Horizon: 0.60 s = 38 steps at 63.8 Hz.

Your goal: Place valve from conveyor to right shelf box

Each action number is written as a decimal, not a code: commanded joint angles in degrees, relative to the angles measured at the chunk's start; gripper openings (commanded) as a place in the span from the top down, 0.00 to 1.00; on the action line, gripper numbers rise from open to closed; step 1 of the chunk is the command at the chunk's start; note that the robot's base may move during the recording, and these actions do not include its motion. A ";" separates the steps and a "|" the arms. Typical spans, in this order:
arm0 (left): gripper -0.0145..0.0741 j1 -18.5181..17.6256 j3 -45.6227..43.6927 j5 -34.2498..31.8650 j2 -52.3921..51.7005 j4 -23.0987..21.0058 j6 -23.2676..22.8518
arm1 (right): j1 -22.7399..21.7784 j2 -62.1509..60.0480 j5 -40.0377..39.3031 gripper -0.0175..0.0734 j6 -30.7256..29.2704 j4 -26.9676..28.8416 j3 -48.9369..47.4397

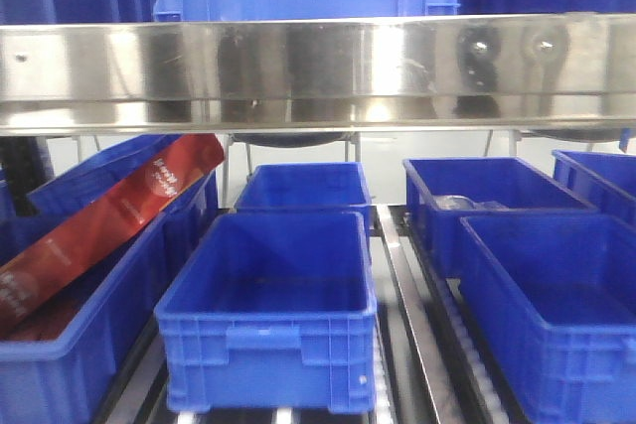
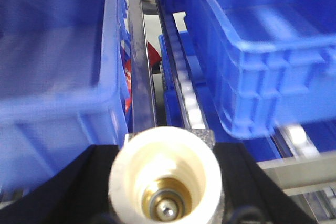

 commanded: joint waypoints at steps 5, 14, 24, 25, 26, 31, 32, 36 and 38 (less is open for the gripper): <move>0.96 -0.26 -0.42 -2.87 -0.73 -0.42 -0.28 | -0.08 -0.66 -4.02 0.98 -0.57 -0.04 -1.05; 0.96 -0.26 -0.42 -2.87 -0.73 -0.42 -0.28 | -0.08 -0.66 -4.02 0.98 -0.57 -0.04 -1.05; 0.96 -0.26 -0.42 -2.87 -0.73 -0.42 -0.28 | -0.08 -0.66 -4.02 0.98 -0.57 -0.04 -1.05; 0.96 -0.26 -0.42 -2.87 -0.73 -0.42 -0.28 | -0.08 -0.66 -4.02 0.98 -0.57 -0.04 -1.05; 0.96 -0.26 -0.42 -2.87 -0.73 -0.42 -0.28 | -0.08 -0.66 -4.02 0.98 -0.57 -0.04 -1.05; 0.96 -0.26 -0.42 -2.87 -0.73 -0.42 -0.28 | -0.08 -0.66 -4.02 0.98 -0.57 -0.04 -1.05; 0.96 -0.26 -0.42 -2.87 -0.73 -0.42 -0.28 | -0.08 -0.66 -4.02 0.98 -0.57 -0.04 -1.05; 0.96 -0.26 -0.42 -2.87 -0.73 -0.42 -0.28 | -0.08 -0.66 -4.02 0.98 -0.57 -0.04 -1.05; 0.96 -0.26 -0.42 -2.87 -0.73 -0.42 -0.28 | -0.08 -0.66 -4.02 0.98 -0.57 -0.04 -1.05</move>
